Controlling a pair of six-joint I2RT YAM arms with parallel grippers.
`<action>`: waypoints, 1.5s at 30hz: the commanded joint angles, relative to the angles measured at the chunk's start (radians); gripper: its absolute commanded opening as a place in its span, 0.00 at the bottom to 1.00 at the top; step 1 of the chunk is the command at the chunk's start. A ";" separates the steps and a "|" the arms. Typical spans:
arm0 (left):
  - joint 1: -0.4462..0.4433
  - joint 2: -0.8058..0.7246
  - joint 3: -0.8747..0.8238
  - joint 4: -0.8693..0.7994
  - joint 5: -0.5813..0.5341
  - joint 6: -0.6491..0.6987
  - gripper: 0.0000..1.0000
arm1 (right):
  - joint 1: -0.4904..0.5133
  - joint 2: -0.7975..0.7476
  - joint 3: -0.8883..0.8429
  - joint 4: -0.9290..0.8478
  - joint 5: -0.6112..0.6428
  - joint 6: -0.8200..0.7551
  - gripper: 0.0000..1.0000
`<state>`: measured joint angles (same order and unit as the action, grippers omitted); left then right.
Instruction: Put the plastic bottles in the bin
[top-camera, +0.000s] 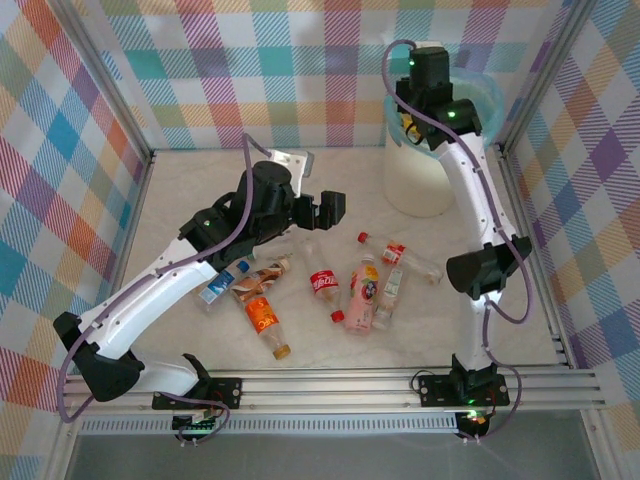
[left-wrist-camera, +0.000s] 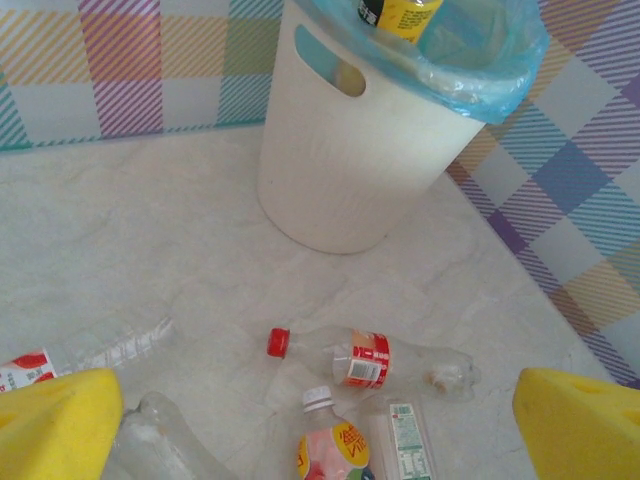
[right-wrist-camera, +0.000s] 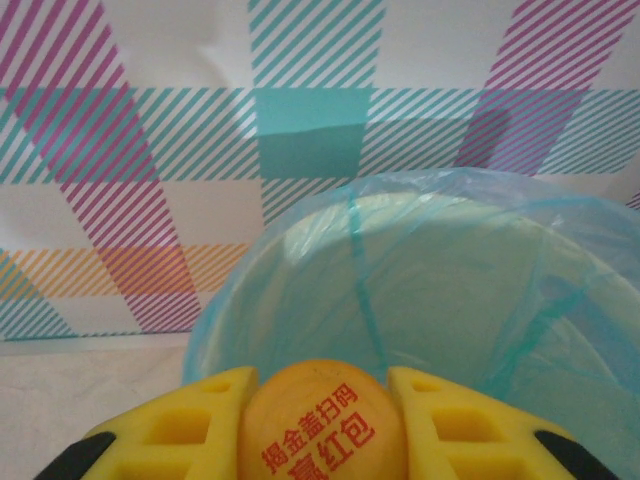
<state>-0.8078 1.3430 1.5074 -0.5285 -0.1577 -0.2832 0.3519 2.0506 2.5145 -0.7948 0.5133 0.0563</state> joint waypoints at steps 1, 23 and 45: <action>0.014 0.000 -0.016 -0.021 0.010 -0.026 1.00 | 0.022 0.010 0.002 0.037 0.043 -0.014 0.13; 0.026 -0.021 -0.038 -0.136 -0.002 -0.036 1.00 | 0.036 0.006 0.083 -0.062 -0.039 0.057 0.52; 0.026 -0.408 -0.653 -0.426 0.026 -0.587 0.90 | 0.303 -0.517 -0.763 0.063 -0.451 0.150 0.58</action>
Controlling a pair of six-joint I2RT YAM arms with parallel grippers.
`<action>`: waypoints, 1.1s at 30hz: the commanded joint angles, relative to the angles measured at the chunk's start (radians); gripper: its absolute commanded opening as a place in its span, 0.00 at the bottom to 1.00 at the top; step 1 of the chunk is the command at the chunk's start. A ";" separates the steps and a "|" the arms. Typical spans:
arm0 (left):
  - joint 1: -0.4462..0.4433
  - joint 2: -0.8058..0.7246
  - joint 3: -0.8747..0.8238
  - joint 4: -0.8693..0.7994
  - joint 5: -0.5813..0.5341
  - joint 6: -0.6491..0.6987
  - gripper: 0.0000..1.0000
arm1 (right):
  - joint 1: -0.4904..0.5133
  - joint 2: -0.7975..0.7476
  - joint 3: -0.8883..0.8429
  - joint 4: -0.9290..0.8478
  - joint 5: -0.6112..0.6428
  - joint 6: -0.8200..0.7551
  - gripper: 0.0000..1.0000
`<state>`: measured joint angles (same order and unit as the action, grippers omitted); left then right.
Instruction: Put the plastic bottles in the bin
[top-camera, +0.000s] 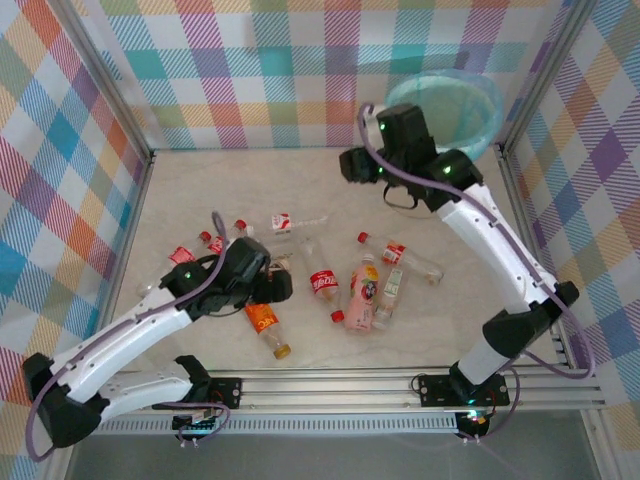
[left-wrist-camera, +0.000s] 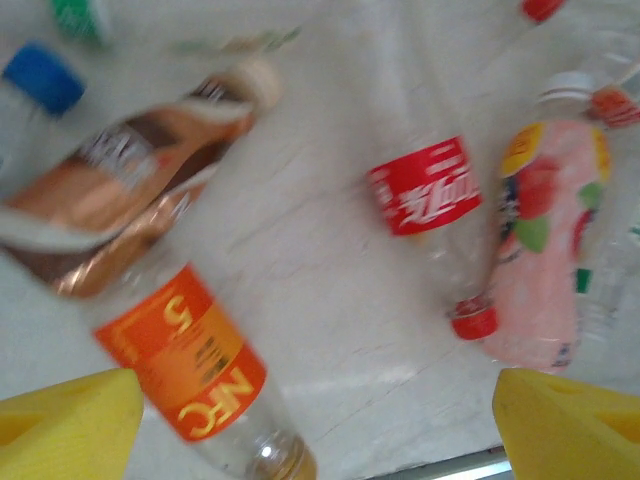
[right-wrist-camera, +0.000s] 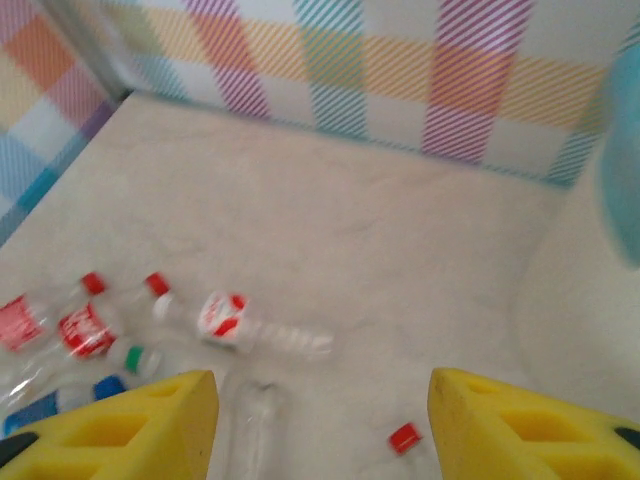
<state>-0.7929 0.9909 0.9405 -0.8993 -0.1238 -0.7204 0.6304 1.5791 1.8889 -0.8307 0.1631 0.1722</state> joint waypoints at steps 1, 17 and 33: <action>0.012 -0.079 -0.126 -0.053 -0.004 -0.172 0.90 | 0.037 -0.068 -0.182 0.123 -0.110 0.040 0.58; 0.011 0.013 -0.382 0.270 0.102 -0.274 0.88 | 0.096 -0.129 -0.452 0.180 -0.185 0.130 0.62; 0.011 0.062 -0.430 0.343 0.097 -0.272 0.62 | 0.097 -0.099 -0.415 0.162 -0.183 0.123 0.63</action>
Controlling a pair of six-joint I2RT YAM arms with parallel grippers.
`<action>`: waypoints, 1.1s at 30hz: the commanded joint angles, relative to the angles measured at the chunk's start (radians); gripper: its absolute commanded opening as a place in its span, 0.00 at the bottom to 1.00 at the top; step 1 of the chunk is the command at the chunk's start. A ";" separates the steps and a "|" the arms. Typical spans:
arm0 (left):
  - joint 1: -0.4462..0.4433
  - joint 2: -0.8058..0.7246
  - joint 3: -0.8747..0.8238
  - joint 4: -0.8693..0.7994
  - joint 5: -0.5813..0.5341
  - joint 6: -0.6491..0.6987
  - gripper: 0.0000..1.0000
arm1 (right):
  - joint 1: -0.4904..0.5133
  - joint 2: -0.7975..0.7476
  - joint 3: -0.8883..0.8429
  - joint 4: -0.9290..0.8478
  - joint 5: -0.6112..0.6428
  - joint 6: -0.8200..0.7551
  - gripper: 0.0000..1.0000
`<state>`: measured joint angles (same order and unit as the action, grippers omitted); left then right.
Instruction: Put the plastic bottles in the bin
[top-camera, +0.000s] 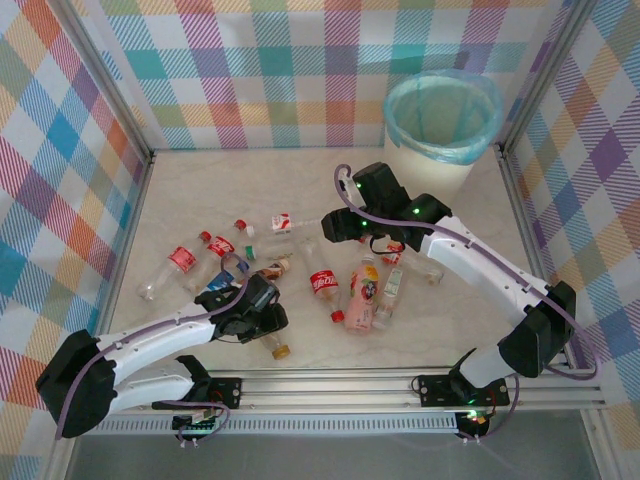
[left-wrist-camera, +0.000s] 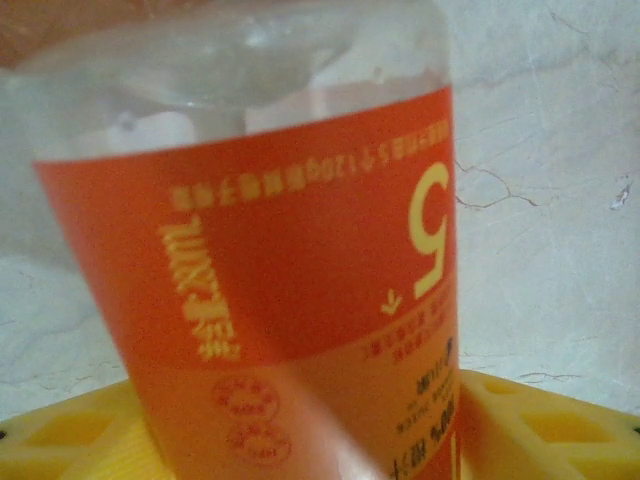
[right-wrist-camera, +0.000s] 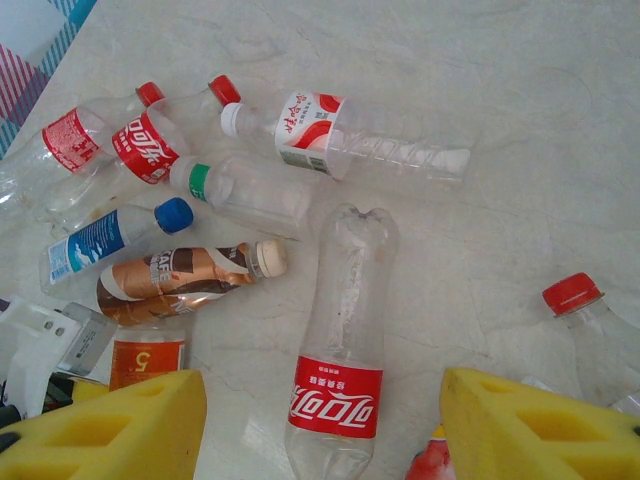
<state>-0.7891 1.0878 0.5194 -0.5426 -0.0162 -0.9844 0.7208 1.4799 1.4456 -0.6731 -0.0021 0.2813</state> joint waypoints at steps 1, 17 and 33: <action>0.008 -0.050 -0.005 -0.028 -0.013 -0.008 0.61 | 0.006 0.000 0.032 0.003 -0.018 0.015 0.63; -0.034 -0.400 0.443 -0.280 -0.030 0.614 0.46 | 0.006 -0.109 0.102 0.234 -0.610 -0.088 0.68; -0.033 -0.281 0.699 -0.203 0.111 1.248 0.48 | 0.116 -0.008 0.243 0.087 -0.728 -0.234 0.78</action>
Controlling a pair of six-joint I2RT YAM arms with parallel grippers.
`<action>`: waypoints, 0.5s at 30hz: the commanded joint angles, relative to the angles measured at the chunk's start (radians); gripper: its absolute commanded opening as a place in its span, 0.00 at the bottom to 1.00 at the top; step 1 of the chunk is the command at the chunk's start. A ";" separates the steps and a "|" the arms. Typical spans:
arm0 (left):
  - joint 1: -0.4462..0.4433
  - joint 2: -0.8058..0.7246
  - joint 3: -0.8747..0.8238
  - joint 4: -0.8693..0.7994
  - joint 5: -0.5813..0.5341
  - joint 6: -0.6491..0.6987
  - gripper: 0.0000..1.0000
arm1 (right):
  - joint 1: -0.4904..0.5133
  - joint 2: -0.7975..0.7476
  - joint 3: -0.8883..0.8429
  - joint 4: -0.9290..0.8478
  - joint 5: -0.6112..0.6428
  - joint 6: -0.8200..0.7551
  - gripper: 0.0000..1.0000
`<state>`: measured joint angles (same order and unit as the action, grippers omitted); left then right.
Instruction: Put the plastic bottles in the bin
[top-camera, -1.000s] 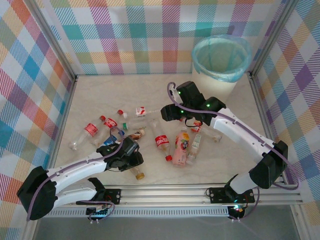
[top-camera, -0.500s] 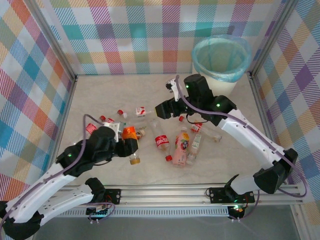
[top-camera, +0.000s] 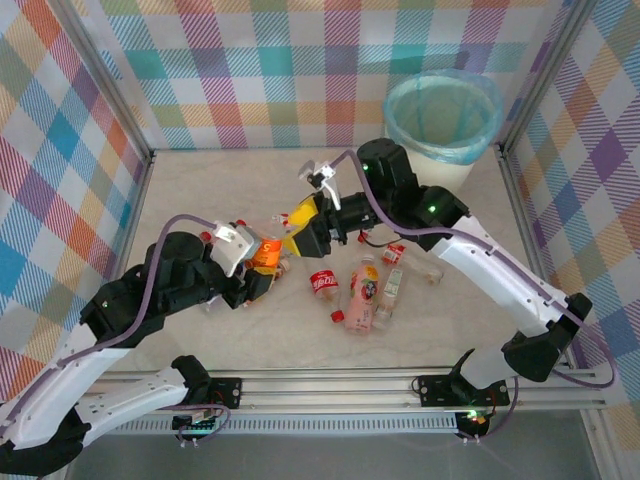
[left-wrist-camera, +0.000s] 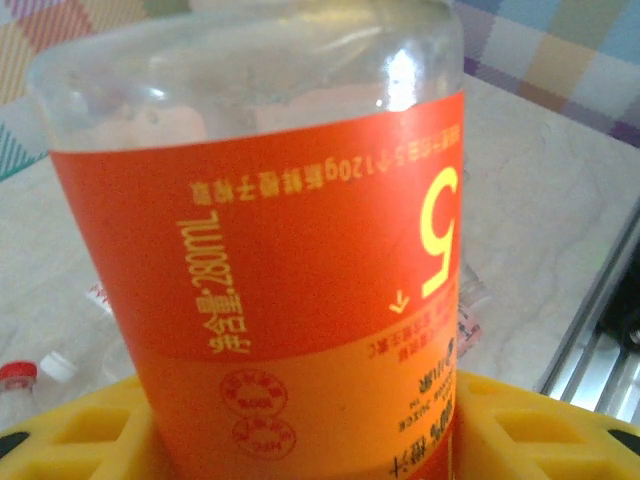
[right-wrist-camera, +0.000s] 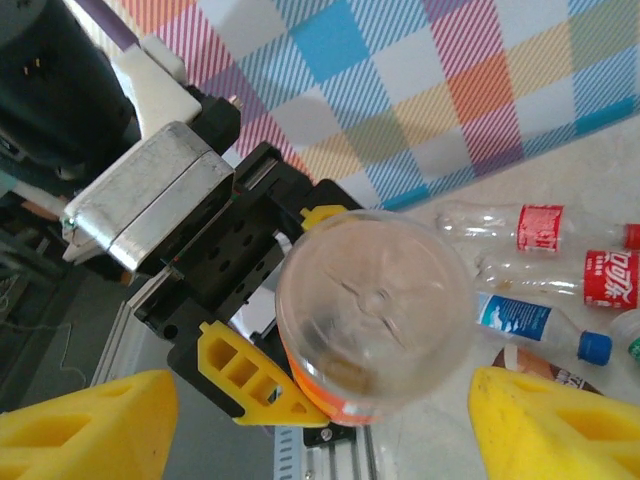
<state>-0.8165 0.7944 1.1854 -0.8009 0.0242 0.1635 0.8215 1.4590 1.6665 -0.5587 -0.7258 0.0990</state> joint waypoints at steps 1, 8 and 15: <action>-0.006 0.015 0.030 0.065 0.079 0.100 0.48 | 0.020 0.014 0.023 -0.027 0.001 -0.053 0.79; -0.006 0.006 0.009 0.126 0.134 0.089 0.48 | 0.047 0.050 0.062 -0.072 0.030 -0.087 0.81; -0.006 0.002 0.010 0.137 0.148 0.085 0.48 | 0.057 0.077 0.091 -0.089 0.035 -0.099 0.77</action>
<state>-0.8169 0.8093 1.1893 -0.7033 0.1459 0.2329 0.8722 1.5276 1.7134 -0.6312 -0.6888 0.0326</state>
